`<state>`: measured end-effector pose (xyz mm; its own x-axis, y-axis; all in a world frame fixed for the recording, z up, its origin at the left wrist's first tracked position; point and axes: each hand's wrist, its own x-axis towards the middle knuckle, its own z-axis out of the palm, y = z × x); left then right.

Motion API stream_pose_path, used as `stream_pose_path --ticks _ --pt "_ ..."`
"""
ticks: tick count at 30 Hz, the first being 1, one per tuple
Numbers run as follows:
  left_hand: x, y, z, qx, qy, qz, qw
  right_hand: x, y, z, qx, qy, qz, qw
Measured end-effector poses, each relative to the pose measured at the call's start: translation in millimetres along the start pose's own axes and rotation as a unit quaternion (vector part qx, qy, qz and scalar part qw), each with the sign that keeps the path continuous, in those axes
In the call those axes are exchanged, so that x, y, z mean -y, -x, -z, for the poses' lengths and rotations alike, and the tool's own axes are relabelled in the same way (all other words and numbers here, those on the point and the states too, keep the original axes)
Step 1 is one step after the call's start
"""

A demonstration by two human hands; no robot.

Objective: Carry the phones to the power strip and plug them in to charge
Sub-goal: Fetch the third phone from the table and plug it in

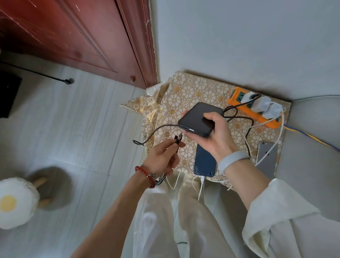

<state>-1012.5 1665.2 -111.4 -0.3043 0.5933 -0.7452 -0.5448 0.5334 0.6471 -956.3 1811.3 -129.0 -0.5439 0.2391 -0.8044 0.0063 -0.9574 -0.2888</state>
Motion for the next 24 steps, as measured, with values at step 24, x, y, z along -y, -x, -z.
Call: stream_pose_path --ticks 24 --pt "-13.8 -8.9 -9.5 -0.090 -0.019 -0.095 0.991 4.3 -19.7 -10.3 -0.177 0.117 0.046 0.976"
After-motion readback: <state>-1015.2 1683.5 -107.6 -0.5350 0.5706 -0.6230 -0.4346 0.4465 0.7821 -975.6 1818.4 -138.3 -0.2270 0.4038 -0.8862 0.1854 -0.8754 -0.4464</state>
